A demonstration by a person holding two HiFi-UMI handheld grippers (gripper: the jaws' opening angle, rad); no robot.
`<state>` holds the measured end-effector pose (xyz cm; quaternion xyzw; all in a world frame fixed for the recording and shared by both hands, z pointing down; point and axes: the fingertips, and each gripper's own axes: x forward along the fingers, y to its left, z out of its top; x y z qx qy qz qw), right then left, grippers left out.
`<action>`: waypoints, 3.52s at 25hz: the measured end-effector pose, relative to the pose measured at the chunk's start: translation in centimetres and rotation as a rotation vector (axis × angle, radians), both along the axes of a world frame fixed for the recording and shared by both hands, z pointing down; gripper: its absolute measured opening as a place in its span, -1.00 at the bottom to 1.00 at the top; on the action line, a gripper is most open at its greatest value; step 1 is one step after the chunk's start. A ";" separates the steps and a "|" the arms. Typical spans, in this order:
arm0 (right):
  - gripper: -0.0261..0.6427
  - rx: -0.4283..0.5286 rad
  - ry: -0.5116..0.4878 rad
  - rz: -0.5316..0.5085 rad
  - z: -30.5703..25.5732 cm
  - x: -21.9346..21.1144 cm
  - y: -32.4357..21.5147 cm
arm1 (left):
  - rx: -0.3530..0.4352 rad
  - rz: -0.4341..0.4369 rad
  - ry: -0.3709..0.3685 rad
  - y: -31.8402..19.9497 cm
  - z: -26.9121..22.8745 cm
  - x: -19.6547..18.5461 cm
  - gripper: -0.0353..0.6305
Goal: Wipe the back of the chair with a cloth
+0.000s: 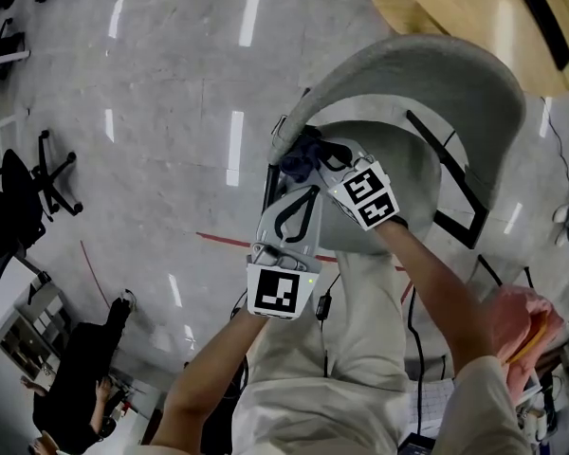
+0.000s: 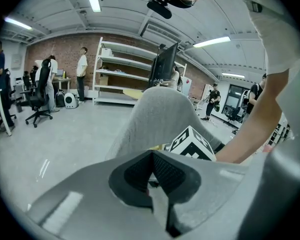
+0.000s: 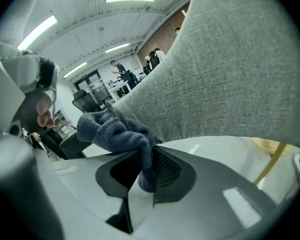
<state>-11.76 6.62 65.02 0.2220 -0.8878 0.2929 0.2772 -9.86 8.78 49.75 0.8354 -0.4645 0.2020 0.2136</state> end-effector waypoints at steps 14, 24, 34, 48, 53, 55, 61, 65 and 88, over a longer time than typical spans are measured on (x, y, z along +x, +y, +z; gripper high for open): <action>-0.67 -0.079 -0.047 0.203 0.0 2.7 -4.8 | -0.001 0.027 0.005 -1.3 0.2 1.0 -0.89; -0.67 -0.143 -0.082 0.411 0.2 6.0 -7.7 | -0.010 0.030 0.028 -2.5 0.0 1.7 -0.89; -0.67 -0.216 -0.137 0.642 0.0 10.2 -9.5 | 0.017 0.086 0.023 -3.0 -1.1 3.9 -0.89; -0.67 -0.269 -0.169 0.914 0.0 16.7 -10.4 | 0.023 0.117 0.033 -2.9 -2.0 6.1 -0.89; -0.67 -0.272 -0.185 0.998 -0.4 19.5 -10.6 | 0.017 0.124 0.038 -2.8 -1.9 7.0 -0.89; -0.67 -0.270 -0.188 1.035 -0.5 20.8 -10.4 | 0.014 0.129 0.039 -2.7 -1.9 7.4 -0.89; -0.67 -0.283 -0.220 1.158 -0.7 24.4 -9.8 | 0.016 0.156 0.039 -2.9 -2.0 8.8 -0.89; -0.67 -0.291 -0.242 1.233 -0.9 26.0 -9.2 | 0.017 0.169 0.044 -3.0 -2.2 9.7 -0.89; -0.67 -0.295 -0.163 1.799 -0.5 37.1 0.7 | 0.014 0.183 0.053 -2.7 -2.9 10.4 -0.89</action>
